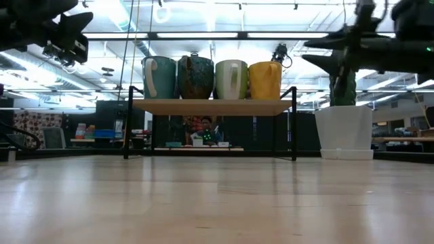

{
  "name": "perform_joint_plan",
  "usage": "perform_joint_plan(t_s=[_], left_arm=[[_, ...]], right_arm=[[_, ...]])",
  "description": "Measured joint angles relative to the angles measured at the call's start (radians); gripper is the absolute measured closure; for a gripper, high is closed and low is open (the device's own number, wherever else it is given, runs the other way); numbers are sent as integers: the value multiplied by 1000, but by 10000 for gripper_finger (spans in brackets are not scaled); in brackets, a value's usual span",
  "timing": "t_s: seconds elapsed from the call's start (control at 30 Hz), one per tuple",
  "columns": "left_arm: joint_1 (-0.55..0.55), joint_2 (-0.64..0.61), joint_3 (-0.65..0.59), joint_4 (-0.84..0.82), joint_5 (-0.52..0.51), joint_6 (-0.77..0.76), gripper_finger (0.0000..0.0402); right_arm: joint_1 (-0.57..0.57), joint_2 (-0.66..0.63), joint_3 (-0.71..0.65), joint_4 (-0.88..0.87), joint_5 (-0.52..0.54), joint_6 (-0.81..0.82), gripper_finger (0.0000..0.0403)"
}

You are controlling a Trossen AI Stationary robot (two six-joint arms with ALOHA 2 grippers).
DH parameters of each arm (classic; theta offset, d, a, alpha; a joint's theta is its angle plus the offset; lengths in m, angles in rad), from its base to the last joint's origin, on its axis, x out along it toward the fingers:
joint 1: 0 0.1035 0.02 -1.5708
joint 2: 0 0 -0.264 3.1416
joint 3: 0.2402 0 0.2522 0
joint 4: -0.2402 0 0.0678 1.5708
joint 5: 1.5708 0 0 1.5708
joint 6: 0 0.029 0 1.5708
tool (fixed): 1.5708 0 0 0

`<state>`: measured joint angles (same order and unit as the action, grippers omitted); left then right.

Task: Place coffee mugs
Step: Return to Home Position

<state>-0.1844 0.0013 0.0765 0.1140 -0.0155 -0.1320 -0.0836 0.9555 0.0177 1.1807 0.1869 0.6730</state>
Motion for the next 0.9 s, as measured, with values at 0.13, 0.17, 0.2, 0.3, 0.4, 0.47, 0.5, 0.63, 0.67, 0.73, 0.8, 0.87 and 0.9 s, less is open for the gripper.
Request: perform_joint_plan(t_s=[0.13, 0.17, 0.2, 0.3, 0.4, 0.47, 0.5, 0.63, 0.67, 0.73, 0.8, 0.87, 0.9], left_arm=[[0, 0, 0, -24, 10, 2, 260], [0, 0, 0, -24, 12, 1, 261], [0, 0, 0, -22, 13, -5, 261], [0, 0, 0, -14, 13, -10, 261], [0, 0, 0, -18, 7, -6, 261], [0, 0, 0, -24, -14, 10, 261], [0, 0, 0, -26, -17, 15, 261], [0, 0, 0, -38, -18, 21, 267], [0, 0, 0, -35, -18, 22, 271], [0, 0, 0, -18, -9, 37, 280], [0, 0, 0, 2, -8, 49, 288], [0, 1, 0, 6, -7, 42, 292], [0, 4, 0, 7, -7, 22, 293]], right_arm=[[-8, -20, -12, 32, -92, -48, 280], [-15, -36, -12, 38, -136, -53, 280], [-21, -52, -12, 41, -169, -53, 279], [-41, -99, -12, 32, -221, -65, 279], [-75, -176, -12, 11, -288, -86, 280], [-96, -239, -12, -50, -294, -95, 280], [-103, -269, -12, -91, -280, -96, 279], [-127, -384, -12, -316, -230, -87, 279], [-128, -402, -12, -353, -229, -94, 280], [-128, -423, -12, -419, -231, -113, 280], [-128, -426, -12, -447, -232, -124, 279], [-128, -426, -12, -448, -232, -123, 279], [-128, -426, -12, -447, -232, -124, 279]])
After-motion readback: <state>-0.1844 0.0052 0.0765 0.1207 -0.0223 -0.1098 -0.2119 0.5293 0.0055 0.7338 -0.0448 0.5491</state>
